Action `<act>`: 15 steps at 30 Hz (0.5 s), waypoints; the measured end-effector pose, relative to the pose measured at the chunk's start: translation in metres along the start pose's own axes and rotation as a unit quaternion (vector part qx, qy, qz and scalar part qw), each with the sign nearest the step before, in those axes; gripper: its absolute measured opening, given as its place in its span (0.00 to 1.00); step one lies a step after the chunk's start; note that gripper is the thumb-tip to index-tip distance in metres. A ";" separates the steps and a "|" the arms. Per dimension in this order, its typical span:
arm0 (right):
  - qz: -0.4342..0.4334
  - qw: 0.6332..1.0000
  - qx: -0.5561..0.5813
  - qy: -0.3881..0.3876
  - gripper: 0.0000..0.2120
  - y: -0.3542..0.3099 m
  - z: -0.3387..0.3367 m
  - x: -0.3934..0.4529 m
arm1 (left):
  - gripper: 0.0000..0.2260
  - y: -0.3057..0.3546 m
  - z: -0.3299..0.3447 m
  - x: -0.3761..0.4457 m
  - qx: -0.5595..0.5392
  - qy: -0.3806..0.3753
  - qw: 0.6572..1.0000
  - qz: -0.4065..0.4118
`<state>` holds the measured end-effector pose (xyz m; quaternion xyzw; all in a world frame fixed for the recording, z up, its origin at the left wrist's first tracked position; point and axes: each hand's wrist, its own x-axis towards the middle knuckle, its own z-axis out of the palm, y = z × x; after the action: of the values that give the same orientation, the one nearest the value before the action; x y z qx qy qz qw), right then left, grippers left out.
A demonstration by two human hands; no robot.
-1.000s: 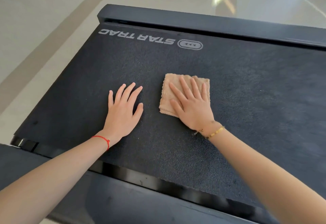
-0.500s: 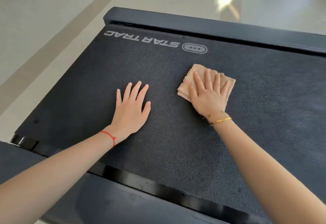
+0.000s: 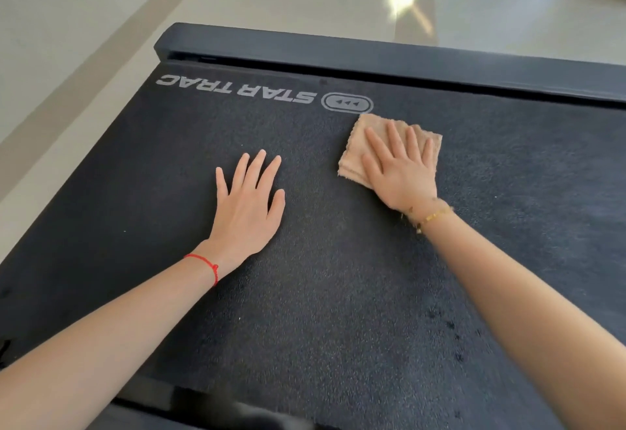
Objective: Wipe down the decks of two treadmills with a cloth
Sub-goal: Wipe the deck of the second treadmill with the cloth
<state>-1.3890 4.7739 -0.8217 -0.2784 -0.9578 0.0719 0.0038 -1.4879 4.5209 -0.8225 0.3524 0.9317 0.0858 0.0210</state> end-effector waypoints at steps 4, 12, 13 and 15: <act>0.015 1.000 0.010 -0.023 0.28 -0.013 -0.003 0.073 | 0.27 0.000 0.006 0.002 0.008 0.021 1.000 -0.008; -0.152 0.988 -0.007 -0.024 0.27 -0.074 0.007 0.055 | 0.27 -0.005 0.010 0.003 0.016 0.038 0.999 -0.005; -0.160 0.987 -0.002 -0.017 0.27 -0.065 0.008 0.047 | 0.27 -0.006 0.011 0.002 0.016 0.038 0.999 -0.004; -0.140 0.990 0.006 -0.002 0.26 -0.041 0.005 0.040 | 0.27 -0.007 0.012 0.003 0.016 0.038 0.999 -0.004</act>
<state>-1.4452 4.7607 -0.8225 -0.1410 -0.9869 0.0769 0.0135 -1.4933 4.5199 -0.8353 0.3459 0.9343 0.0843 -0.0200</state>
